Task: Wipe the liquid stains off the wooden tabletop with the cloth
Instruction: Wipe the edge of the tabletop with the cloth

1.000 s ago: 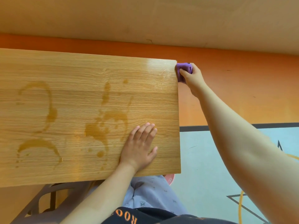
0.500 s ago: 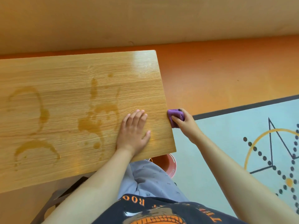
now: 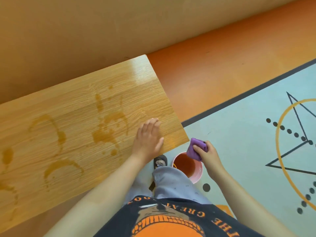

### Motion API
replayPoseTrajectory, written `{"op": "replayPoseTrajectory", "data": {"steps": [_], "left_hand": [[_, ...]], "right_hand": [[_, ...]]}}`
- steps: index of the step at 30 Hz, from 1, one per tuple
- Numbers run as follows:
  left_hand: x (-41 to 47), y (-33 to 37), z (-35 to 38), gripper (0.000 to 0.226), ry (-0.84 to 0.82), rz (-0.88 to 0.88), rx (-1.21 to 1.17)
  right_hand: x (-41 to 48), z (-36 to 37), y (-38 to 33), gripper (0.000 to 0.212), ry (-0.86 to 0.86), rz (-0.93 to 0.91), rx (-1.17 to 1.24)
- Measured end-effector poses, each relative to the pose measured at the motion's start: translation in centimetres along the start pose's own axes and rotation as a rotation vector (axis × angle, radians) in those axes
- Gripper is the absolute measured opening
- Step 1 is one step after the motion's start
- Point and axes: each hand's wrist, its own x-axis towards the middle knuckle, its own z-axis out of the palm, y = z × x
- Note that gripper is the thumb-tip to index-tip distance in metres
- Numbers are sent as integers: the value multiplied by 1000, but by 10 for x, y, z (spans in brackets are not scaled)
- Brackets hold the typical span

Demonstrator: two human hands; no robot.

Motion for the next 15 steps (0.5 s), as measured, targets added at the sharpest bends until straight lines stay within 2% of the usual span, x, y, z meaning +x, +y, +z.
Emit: {"op": "replayPoseTrajectory", "data": {"steps": [2, 7, 11, 15], "left_hand": [[-21, 2, 1, 60, -35, 120, 6], [-61, -27, 8, 52, -116, 280, -43], [-68, -59, 1, 49, -198, 427, -47], [-62, -67, -9, 48, -296, 477, -99]], "right_hand": [[-8, 13, 5, 10, 72, 67, 106], [-21, 52, 1, 12, 184, 121, 403], [-37, 92, 7, 15, 357, 148, 454], [-67, 142, 10, 17, 391, 150, 476]]}}
